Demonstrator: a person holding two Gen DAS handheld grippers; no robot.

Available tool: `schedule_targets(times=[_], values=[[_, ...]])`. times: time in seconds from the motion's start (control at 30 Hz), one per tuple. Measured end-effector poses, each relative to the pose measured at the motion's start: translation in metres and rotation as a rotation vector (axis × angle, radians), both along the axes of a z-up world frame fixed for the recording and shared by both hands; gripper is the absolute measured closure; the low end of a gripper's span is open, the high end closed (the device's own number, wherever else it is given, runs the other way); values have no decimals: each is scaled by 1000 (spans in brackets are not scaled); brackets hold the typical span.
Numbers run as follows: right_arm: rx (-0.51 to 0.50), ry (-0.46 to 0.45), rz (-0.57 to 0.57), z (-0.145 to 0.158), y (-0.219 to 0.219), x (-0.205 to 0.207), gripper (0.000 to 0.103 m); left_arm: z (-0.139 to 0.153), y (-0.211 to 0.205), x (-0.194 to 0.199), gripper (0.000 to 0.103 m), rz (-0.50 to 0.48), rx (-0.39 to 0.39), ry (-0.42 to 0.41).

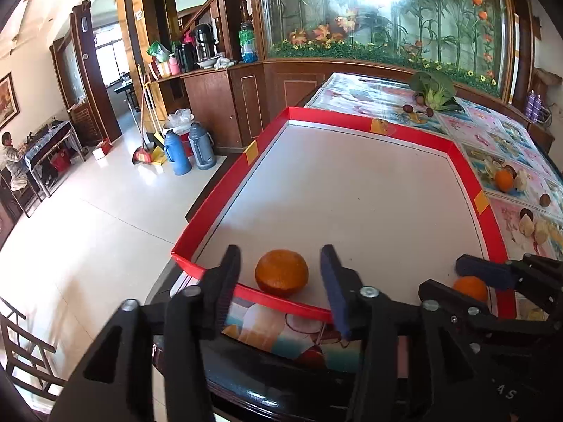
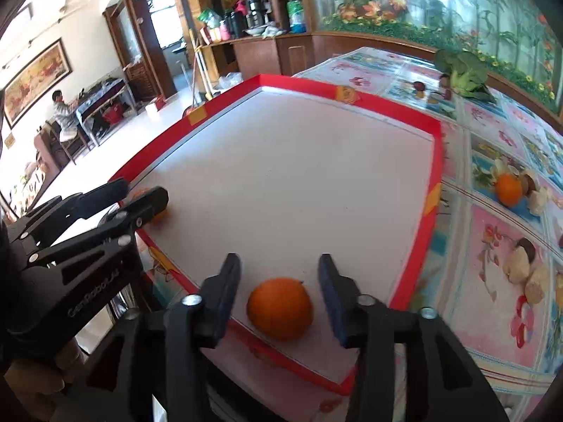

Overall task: Organize fruits
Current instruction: 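Carry both oranges over the tray and open both grippers to drop them, then grasp a round beige biscuit with the left gripper while the right grasps a beige cube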

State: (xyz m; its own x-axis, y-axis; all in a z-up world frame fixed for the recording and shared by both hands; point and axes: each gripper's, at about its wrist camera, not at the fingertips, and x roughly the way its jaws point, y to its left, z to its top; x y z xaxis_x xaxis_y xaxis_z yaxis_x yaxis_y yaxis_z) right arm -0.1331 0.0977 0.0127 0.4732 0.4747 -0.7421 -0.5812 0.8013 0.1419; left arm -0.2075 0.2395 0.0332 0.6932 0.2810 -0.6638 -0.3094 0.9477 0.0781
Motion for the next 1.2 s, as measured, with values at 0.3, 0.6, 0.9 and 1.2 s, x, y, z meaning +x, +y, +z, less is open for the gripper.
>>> schedule_targets(times=[0.3,0.6,0.9,1.2], values=[[167,-111,-14,25,-61,-17,41,31,-11,-18,13,21,-1,-113],[181,-112,-247,22,-168,-3,36,48,-98,-13,0,-315,-29,-149],[53,-41,-360,7,-200,24,36,27,-167,-6,0,-493,-29,-42],[35,65,-333,-5,-191,52,50,25,-176,2,0,-534,-35,-8]])
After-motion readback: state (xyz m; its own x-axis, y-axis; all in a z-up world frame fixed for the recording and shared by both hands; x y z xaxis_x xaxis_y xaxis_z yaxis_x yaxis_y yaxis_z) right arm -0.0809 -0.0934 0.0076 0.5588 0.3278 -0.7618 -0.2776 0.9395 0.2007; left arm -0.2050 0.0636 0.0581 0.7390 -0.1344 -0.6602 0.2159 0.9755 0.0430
